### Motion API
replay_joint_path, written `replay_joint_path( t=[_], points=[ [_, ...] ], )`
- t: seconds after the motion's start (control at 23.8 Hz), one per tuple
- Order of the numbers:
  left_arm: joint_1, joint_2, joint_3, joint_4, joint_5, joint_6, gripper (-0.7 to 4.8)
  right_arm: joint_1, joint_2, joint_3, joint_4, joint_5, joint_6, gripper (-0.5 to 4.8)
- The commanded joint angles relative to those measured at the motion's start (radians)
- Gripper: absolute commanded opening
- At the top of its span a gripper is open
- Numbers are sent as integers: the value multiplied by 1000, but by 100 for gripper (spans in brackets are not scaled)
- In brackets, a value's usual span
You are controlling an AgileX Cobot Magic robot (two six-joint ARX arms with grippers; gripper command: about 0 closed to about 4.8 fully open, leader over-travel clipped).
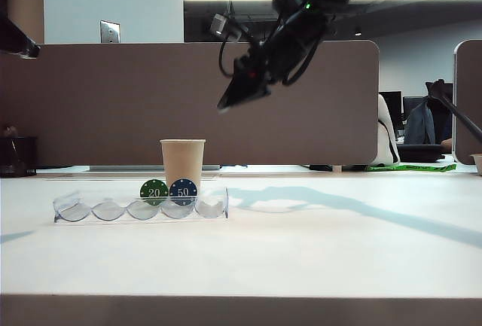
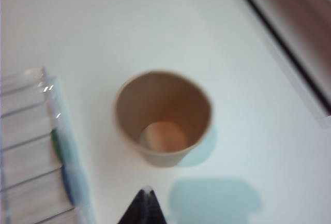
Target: Pick up the chip with the greater value and put it into the paper cup.
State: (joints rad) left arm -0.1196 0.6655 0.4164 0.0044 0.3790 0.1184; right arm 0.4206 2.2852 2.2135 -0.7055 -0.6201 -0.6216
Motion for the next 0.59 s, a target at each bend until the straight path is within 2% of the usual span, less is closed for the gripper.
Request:
replay_joint_path(
  t=[0.04,0.25,0.55,0.59],
  points=[
    [0,-1,5,13,7,1,-5,16,27,2,-111,23,-150,-1],
    [0,-1,5,12,7,1,-5,51,66,1,-122,48,-278,-1],
    [0,-1,5,12,7,2,-5,92,105,0,-96,69,-277,0],
    [0,-1,5,12,7,2,-5,98,106,0,-102,72,-277,21]
  ],
)
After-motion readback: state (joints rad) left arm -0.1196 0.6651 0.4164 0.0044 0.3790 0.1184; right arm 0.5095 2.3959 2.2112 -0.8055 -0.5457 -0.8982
